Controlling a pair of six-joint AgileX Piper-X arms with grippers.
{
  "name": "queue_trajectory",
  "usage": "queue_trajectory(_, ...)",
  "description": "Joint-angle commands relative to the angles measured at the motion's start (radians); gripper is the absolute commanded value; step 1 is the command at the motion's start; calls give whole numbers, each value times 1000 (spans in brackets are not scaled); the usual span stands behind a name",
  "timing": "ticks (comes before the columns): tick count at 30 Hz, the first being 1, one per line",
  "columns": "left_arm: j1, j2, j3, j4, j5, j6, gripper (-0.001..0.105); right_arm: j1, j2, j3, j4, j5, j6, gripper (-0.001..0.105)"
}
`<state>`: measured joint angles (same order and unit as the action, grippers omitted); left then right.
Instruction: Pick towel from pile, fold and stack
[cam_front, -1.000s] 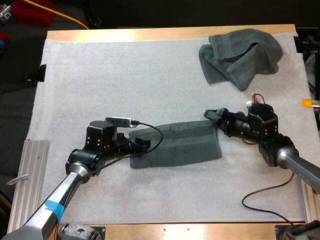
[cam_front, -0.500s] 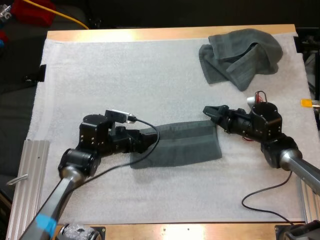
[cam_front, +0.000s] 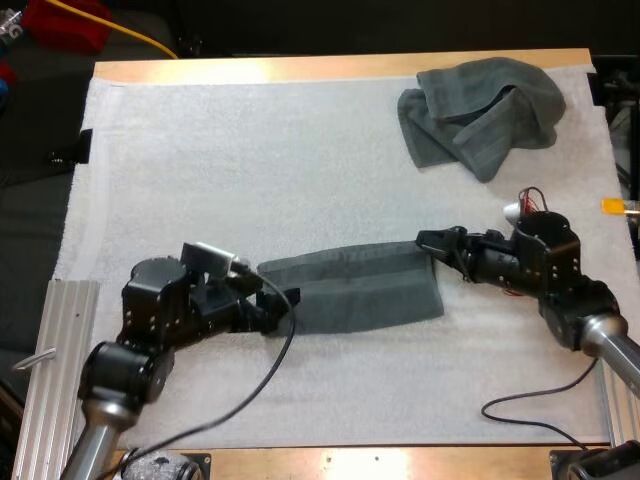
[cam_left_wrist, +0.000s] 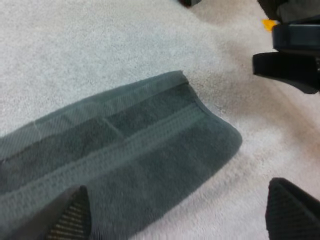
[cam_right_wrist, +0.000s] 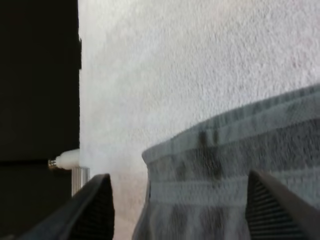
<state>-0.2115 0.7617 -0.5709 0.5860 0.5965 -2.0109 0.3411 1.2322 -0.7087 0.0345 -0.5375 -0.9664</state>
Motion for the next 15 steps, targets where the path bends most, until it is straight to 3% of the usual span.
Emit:
queue_trajectory(1,-6,-27,-9,23,-11,-5,70,-5,-23,-5,34,-12,-29,56)
queue_trajectory(15,-6,-257,-9,216,-17,-5,70,-5,-188,-5,313,17,-150,56)
